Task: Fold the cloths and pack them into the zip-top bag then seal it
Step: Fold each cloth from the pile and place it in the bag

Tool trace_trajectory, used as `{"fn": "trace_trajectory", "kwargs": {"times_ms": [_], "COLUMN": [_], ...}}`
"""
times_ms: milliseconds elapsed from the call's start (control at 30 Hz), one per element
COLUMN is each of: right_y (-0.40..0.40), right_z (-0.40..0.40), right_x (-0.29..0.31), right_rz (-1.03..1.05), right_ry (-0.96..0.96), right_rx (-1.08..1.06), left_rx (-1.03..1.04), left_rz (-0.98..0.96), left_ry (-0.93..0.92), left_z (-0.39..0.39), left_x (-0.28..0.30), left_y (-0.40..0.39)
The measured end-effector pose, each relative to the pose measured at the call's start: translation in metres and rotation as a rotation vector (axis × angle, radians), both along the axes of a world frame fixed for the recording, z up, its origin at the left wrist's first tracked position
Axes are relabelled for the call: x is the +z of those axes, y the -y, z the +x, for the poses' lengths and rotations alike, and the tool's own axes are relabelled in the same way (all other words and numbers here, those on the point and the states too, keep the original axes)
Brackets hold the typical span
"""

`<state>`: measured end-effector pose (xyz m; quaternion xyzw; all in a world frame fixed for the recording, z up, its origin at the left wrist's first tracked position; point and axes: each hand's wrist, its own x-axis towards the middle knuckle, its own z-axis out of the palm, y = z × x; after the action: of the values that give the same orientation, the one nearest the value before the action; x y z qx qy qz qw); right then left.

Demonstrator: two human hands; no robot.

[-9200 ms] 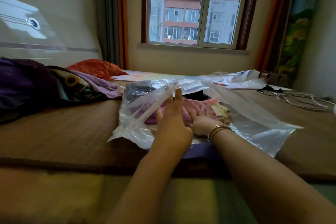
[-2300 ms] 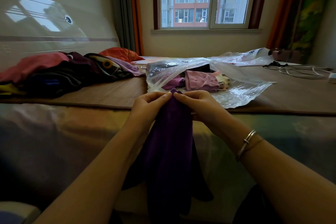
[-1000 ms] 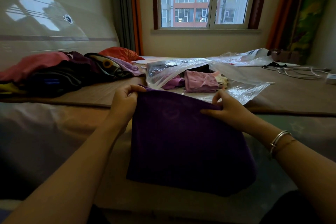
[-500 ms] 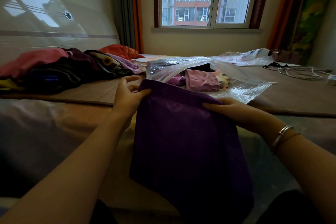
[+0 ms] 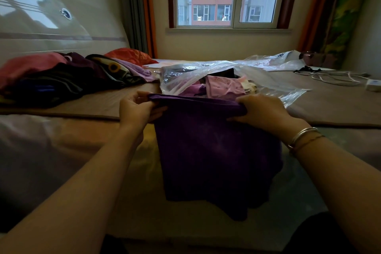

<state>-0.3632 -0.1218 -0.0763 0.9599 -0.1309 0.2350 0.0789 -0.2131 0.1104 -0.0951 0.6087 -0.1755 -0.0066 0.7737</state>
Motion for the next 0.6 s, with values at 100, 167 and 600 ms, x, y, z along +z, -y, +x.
{"fn": "trace_trajectory", "kwargs": {"times_ms": [100,167,600], "right_y": [0.001,0.006,0.027], "right_z": [-0.013,-0.025,-0.035], "right_x": [-0.002,-0.002,0.016], "right_rz": [0.056,0.165,0.722], "right_ry": [-0.292,-0.419,0.552], "right_rx": [-0.072,-0.11,-0.08], "left_rx": [0.022,0.016,0.188], "left_rz": [-0.025,-0.031,-0.035], "left_ry": [0.014,0.031,0.422], "left_z": [0.001,0.001,-0.011], "left_x": [0.0,0.0,0.027], "left_y": [-0.004,-0.008,-0.001]}}
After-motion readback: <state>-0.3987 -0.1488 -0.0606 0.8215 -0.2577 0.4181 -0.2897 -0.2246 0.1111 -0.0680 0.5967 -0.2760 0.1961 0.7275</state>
